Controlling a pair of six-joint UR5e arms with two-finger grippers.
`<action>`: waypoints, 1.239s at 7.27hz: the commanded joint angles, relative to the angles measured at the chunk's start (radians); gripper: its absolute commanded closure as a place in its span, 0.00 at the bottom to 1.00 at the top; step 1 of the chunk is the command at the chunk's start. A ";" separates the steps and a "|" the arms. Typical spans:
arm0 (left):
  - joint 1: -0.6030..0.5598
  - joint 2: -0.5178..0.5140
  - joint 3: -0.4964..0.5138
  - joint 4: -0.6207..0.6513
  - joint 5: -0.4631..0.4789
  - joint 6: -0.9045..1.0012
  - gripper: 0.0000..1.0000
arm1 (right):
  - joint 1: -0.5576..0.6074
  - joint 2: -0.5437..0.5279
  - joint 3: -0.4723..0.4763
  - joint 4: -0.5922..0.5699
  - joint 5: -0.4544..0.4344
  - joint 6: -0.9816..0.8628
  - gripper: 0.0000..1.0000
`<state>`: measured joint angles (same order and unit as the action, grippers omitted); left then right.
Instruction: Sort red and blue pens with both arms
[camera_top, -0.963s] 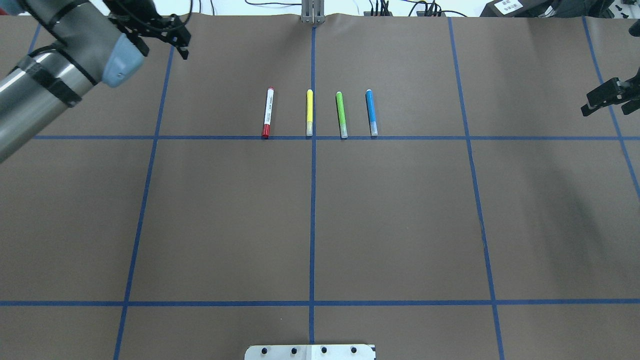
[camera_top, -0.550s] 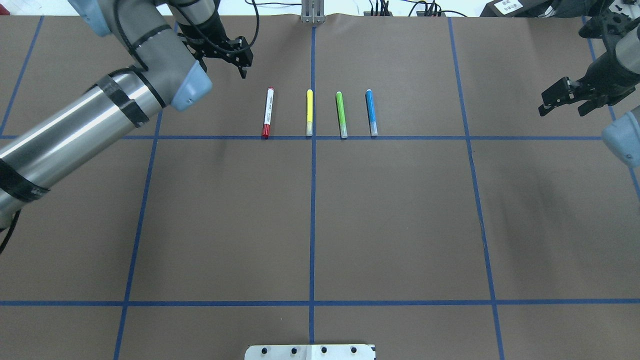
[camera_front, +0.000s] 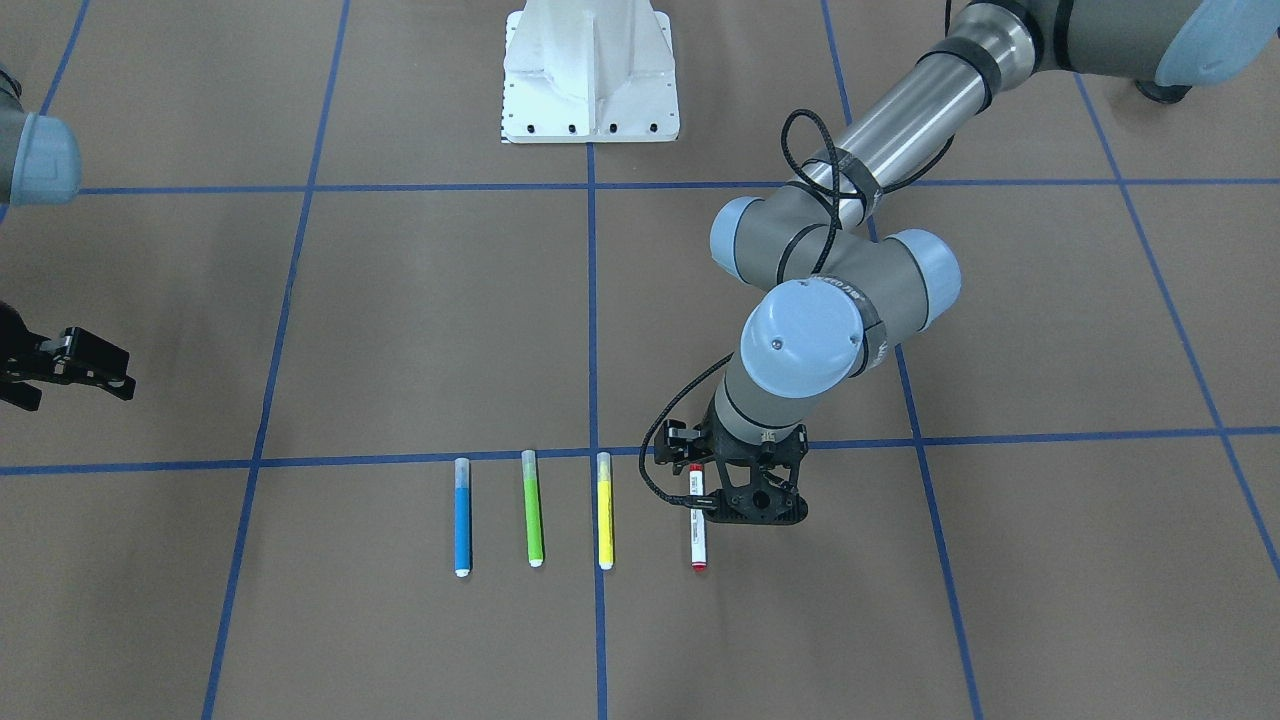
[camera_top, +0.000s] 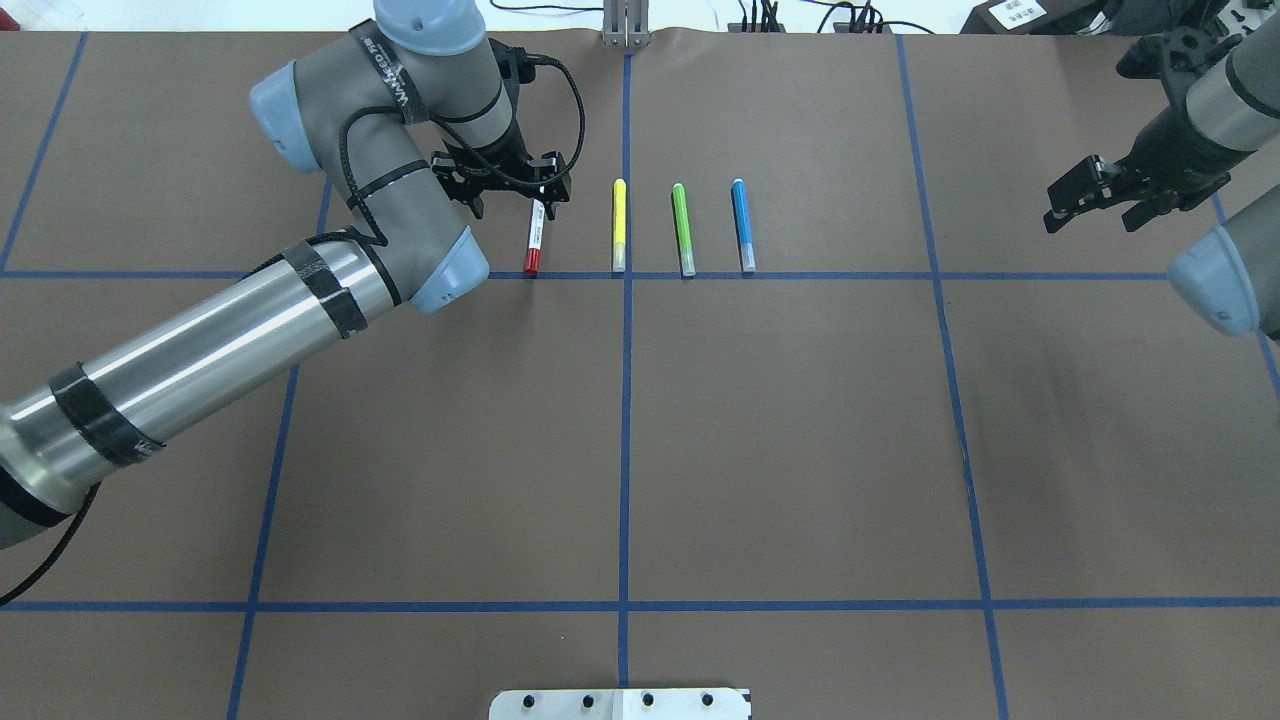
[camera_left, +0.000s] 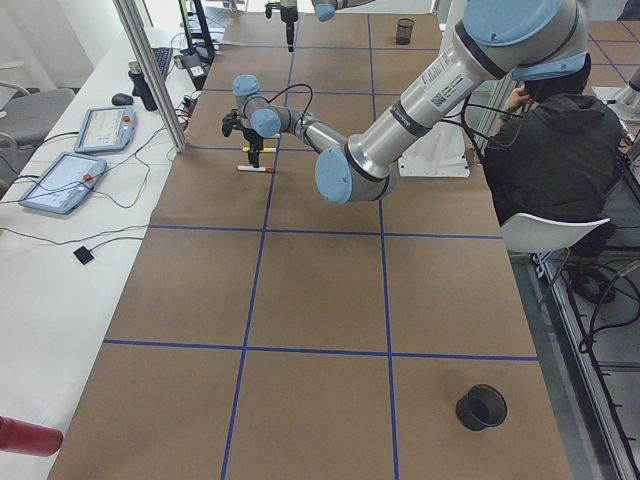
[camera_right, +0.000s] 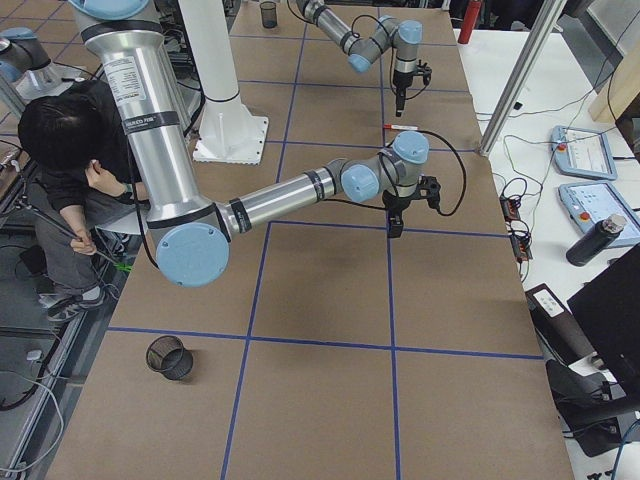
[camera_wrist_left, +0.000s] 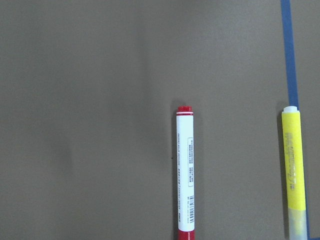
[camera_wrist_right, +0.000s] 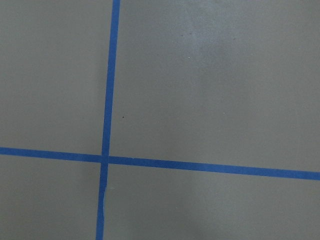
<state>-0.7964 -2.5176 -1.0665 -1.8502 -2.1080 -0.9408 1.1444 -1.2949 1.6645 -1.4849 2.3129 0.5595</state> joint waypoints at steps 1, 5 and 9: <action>0.028 -0.003 0.025 -0.029 0.063 -0.004 0.09 | -0.011 0.009 0.000 0.000 0.000 0.019 0.00; 0.062 -0.016 0.092 -0.098 0.102 -0.019 0.16 | -0.011 0.022 0.000 -0.002 0.002 0.020 0.00; 0.071 -0.018 0.102 -0.098 0.102 -0.036 0.36 | -0.014 0.025 -0.006 -0.002 0.003 0.020 0.00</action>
<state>-0.7278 -2.5344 -0.9658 -1.9481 -2.0066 -0.9652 1.1316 -1.2714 1.6618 -1.4864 2.3162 0.5798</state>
